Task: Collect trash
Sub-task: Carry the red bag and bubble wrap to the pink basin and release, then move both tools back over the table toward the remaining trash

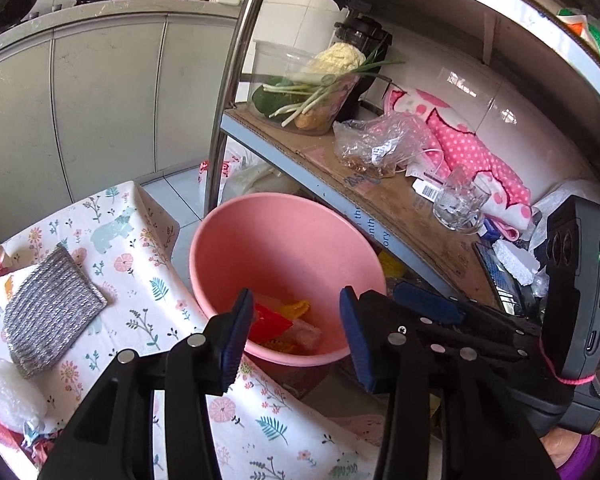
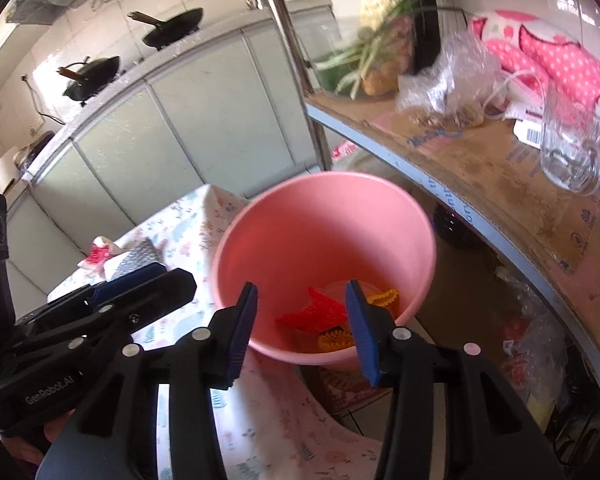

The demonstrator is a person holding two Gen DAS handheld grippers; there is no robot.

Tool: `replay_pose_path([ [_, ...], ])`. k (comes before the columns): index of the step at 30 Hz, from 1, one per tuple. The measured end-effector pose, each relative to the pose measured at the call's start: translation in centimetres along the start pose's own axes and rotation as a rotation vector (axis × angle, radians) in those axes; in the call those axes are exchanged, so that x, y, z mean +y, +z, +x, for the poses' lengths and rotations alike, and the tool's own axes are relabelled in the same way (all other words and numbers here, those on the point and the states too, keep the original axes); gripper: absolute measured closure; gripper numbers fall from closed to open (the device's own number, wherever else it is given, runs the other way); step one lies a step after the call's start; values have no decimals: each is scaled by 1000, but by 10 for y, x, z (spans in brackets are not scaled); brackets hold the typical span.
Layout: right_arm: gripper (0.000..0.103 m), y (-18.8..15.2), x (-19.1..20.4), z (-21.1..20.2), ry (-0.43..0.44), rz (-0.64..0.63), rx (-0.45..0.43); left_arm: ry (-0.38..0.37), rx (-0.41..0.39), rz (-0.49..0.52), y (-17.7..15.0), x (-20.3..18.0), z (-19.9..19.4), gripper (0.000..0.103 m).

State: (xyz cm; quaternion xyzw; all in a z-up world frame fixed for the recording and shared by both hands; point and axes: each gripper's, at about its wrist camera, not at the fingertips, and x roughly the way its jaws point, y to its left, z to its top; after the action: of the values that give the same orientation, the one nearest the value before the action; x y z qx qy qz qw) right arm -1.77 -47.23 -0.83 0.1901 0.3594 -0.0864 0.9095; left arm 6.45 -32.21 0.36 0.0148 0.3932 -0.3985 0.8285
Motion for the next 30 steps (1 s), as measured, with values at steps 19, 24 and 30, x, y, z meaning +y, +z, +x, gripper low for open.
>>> replay_pose_path([
  [19,56,-43,80,-73,37,-184,-104,127,-113,4,-62,2,-118,59],
  [24,56,-59,101,-91,90,-210,-111,166,-120,-58,-85,10,-150,55],
  [30,56,-73,123,-112,152,-250,-93,235,-186,-101,-104,25,-200,50],
])
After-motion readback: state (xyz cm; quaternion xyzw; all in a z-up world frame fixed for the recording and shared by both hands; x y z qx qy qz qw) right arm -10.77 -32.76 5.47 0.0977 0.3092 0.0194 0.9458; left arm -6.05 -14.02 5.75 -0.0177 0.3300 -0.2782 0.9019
